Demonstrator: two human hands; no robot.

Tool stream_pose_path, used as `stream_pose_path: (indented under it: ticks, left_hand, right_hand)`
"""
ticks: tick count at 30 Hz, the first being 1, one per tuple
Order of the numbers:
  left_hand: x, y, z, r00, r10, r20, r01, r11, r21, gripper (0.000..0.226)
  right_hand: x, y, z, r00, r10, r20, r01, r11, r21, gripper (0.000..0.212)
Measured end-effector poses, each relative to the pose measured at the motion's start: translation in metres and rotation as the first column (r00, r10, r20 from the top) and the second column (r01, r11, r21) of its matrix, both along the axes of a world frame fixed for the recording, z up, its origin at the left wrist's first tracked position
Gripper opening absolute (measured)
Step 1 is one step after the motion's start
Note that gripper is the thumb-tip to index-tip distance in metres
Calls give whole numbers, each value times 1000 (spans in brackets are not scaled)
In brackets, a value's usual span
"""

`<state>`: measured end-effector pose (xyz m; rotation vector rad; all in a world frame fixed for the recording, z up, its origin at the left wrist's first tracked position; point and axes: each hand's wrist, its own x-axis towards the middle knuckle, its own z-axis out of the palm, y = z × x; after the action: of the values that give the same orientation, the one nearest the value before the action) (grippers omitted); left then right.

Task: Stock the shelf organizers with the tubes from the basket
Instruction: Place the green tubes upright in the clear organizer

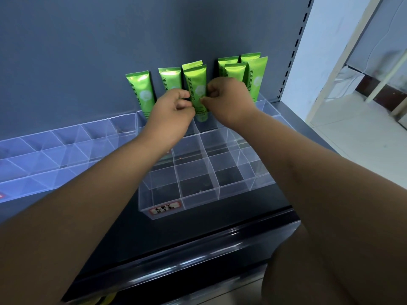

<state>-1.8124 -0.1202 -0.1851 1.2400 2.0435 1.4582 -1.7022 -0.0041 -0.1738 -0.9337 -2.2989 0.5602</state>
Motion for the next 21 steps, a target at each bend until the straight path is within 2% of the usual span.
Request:
stream_pose_path:
  ticks: [3,9,14,18,21]
  left_hand:
    - [0,0,0,1000,-4,-23,4,1000,-18,36]
    - [1,-1,1,999,-41,-16,40,999,-28,45]
    - [0,2,-3,997,-79,-17,78,996,-35,33]
    - [-6,3,-6,989,-140,-38,137,988,-75,20]
    - [-5,1,-4,986,-166,-10,165,985,-57,39]
  right_hand:
    - [-1,-1,-3,1000,-6,14,6,1000,1,20]
    - [-6,2,-3,998,-47,50,47,999,3,38]
    - [-9,2,-3,998,-50,41,52,998,-37,36]
    - [-11,1,-3,999,-54,7,54,995,-89,23]
    - [-12,1,-2,998,-55,-4,54,989,-138,26]
